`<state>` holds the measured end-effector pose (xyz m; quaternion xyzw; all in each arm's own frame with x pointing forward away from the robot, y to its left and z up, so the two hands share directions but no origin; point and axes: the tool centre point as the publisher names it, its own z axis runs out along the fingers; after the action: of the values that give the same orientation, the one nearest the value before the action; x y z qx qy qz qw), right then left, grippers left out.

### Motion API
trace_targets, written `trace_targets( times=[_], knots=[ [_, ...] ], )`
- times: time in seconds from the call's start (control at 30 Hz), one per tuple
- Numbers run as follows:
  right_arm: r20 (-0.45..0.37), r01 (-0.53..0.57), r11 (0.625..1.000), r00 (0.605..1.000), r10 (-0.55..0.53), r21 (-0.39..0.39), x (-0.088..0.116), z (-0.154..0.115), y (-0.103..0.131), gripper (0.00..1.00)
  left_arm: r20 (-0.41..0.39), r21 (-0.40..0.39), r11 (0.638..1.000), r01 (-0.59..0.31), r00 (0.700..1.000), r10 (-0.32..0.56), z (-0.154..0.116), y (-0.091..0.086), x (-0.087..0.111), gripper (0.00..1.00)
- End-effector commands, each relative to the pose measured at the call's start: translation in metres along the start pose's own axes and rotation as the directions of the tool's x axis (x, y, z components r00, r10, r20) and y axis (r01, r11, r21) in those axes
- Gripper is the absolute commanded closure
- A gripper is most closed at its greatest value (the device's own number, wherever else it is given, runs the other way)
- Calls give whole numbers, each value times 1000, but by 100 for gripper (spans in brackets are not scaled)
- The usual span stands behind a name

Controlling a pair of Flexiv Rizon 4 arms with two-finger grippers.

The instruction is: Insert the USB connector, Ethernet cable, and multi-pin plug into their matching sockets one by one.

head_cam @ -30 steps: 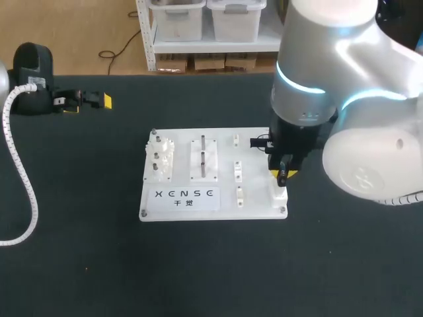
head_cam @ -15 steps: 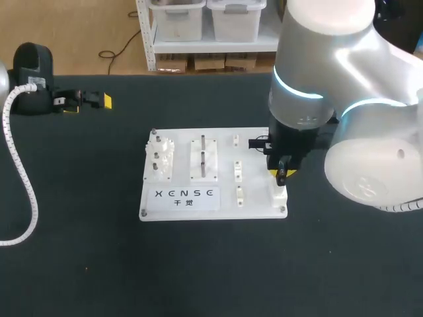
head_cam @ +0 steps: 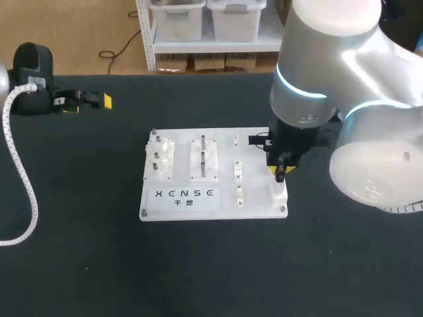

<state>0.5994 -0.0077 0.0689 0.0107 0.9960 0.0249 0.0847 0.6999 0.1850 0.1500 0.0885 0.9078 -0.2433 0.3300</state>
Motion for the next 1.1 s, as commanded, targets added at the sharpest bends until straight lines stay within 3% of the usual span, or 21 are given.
trace_targets(
  times=[0.03, 1.1],
  knots=[
    [9, 2, 1000, 1000, -2, 7, 3, 0, -2, 100, 0, 0, 1000, 0, 1000, 0, 0, 0, 0, 0],
    [27, 0, 1000, 1000, 0, 22, 5, 6, -5, 100, 0, 0, 1000, 0, 1000, 0, 0, 0, 0, 0]
  ],
)
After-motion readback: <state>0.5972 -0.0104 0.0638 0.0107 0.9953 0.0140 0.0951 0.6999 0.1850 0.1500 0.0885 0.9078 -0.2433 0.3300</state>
